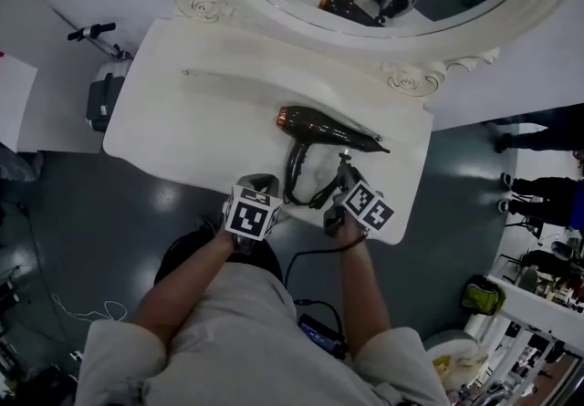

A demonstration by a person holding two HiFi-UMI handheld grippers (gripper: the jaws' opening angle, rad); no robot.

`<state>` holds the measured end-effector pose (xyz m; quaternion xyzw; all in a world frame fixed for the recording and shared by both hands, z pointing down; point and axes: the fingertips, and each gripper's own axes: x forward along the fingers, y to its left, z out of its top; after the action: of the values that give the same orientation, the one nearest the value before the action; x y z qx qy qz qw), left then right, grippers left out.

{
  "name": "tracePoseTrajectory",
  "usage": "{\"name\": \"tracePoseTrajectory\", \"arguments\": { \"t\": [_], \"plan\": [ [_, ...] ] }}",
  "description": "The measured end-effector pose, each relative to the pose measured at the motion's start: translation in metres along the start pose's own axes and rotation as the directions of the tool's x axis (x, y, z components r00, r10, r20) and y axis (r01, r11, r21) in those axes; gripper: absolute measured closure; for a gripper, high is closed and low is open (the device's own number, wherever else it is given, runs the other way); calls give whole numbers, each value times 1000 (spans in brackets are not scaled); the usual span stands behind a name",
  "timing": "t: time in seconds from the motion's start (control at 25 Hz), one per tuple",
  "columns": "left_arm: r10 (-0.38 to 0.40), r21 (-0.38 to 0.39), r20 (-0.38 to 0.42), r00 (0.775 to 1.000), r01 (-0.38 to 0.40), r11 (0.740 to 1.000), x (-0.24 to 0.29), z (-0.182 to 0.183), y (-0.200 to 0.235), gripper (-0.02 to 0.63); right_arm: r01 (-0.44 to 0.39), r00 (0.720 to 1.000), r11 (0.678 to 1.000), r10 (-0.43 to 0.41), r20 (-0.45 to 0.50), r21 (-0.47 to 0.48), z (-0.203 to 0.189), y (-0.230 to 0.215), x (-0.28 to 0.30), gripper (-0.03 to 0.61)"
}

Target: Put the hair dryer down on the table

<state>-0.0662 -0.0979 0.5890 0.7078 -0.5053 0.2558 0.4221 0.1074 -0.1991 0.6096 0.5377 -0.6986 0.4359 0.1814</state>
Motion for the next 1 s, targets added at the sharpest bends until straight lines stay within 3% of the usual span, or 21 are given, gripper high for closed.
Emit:
{"name": "tracePoseTrajectory", "arguments": {
  "t": [0.56, 0.8, 1.0],
  "plan": [
    [5, -13, -7, 1000, -5, 1000, 3, -4, 4, 606, 8, 1000, 1000, -7, -25, 28, -9, -7, 12, 426],
    [-17, -27, -19, 1000, 17, 999, 6, -6, -1, 606, 29, 998, 994, -35, -48, -109, -19, -9, 20, 411],
    [-36, -24, -23, 999, 36, 999, 6, -10, -3, 606, 49, 999, 979, -53, -14, -197, -25, -9, 14, 374]
  ]
}}
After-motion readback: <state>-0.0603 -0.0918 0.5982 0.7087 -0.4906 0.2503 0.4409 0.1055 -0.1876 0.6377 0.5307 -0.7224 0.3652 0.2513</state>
